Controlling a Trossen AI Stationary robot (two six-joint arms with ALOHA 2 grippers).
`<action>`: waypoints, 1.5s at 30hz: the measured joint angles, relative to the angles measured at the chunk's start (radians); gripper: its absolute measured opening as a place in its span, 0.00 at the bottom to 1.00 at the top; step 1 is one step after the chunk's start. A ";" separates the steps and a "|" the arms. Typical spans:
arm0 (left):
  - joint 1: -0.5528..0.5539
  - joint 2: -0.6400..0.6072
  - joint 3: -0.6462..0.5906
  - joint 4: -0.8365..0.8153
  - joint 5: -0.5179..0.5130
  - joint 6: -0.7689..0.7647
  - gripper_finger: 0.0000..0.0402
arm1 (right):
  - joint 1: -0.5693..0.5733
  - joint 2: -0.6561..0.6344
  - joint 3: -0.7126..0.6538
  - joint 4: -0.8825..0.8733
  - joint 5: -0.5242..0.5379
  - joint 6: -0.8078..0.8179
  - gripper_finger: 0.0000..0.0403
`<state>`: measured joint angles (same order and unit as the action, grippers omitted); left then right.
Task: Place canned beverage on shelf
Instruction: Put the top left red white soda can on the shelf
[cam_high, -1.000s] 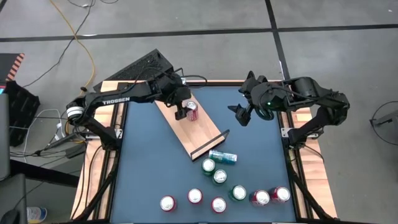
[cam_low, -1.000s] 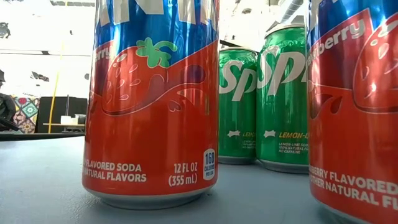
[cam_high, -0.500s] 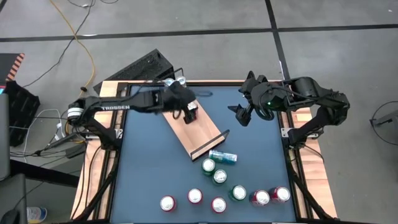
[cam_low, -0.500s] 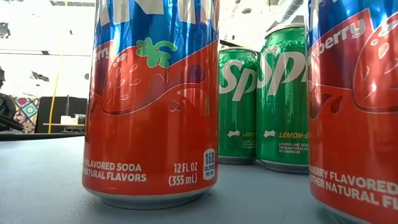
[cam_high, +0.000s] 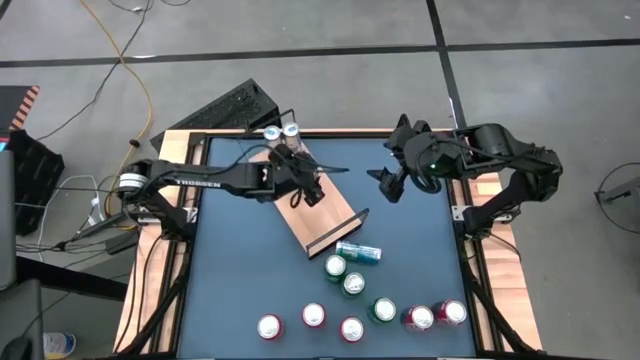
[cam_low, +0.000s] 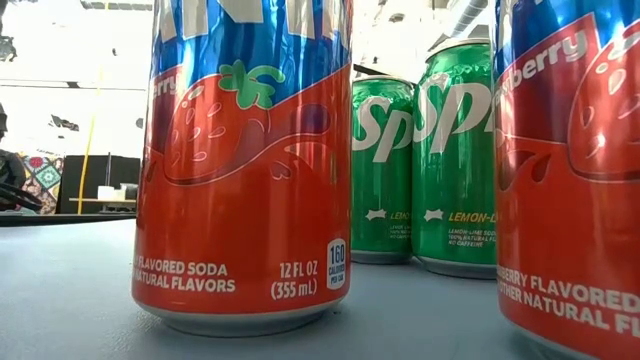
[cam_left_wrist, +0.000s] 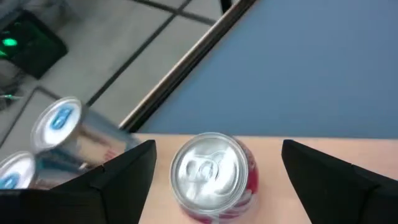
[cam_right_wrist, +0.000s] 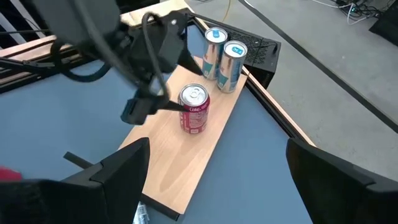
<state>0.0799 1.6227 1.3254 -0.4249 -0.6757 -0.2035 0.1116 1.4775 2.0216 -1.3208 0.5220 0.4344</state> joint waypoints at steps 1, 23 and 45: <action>-0.005 0.012 0.001 0.013 -0.025 -0.004 0.83 | 0.000 0.000 0.000 -0.002 0.000 0.001 0.89; -0.010 0.058 0.000 -0.248 -0.111 0.022 0.83 | -0.001 0.000 0.000 -0.011 0.001 -0.025 0.89; 0.076 0.041 0.001 -0.302 -0.158 0.048 0.83 | -0.001 0.000 0.000 -0.012 0.000 -0.051 0.89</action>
<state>0.1555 1.6633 1.3262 -0.7273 -0.8334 -0.1554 0.1108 1.4773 2.0216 -1.3323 0.5224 0.3836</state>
